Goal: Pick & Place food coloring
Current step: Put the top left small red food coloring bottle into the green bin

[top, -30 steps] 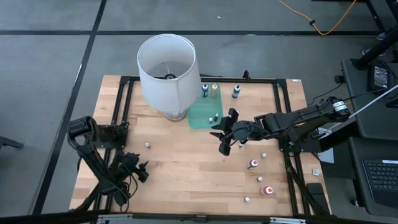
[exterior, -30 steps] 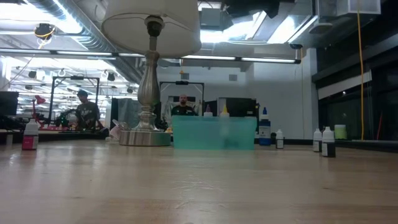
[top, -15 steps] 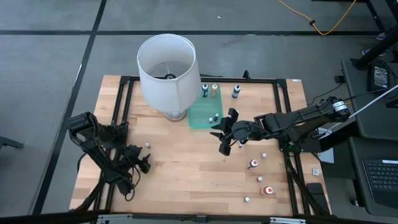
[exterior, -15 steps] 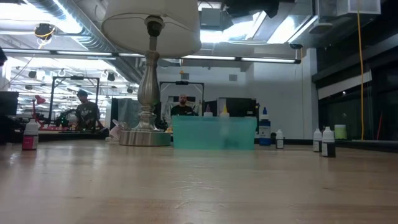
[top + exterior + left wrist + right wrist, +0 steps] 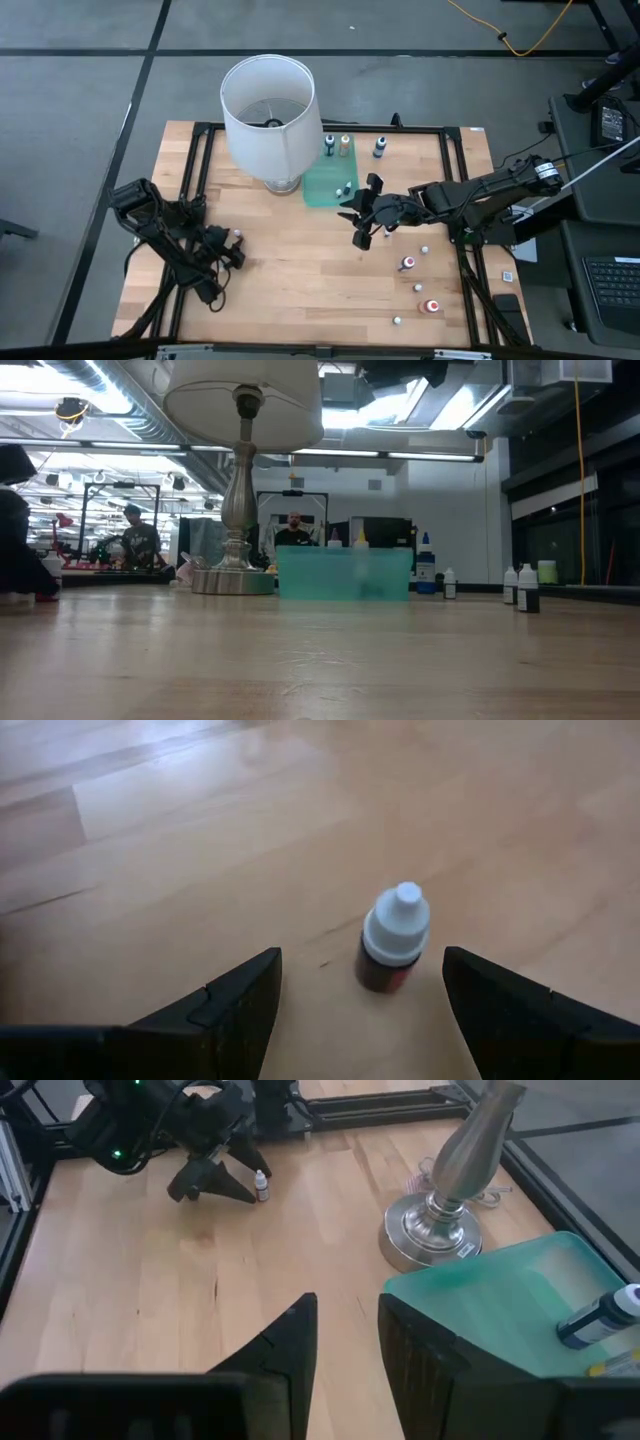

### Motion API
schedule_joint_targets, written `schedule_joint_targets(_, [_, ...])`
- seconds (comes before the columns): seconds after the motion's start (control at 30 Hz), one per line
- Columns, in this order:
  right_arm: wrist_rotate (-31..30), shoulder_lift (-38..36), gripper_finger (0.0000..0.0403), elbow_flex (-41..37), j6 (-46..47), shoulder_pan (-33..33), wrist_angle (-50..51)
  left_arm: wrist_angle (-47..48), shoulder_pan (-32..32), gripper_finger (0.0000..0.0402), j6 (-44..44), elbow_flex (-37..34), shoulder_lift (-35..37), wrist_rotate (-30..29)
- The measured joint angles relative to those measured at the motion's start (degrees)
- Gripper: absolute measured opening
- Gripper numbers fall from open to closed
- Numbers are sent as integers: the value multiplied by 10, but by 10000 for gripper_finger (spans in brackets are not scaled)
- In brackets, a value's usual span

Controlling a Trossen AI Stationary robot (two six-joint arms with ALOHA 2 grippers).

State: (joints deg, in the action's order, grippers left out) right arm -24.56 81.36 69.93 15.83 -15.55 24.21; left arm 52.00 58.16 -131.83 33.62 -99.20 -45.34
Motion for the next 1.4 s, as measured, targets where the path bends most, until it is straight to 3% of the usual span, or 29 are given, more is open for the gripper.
schedule_joint_targets(0.87, [-15, 0, 110, 0, -10, 0, 1, -41, -16, 266, 2, -30, 0, -14])
schedule_joint_targets(1.2, [-43, 0, 110, 0, -4, 0, 1, -38, -13, 200, 6, -31, 0, -8])
schedule_joint_targets(1.4, [-1, 0, 110, 0, 4, 0, -4, -41, -4, 140, 6, -12, 0, -13])
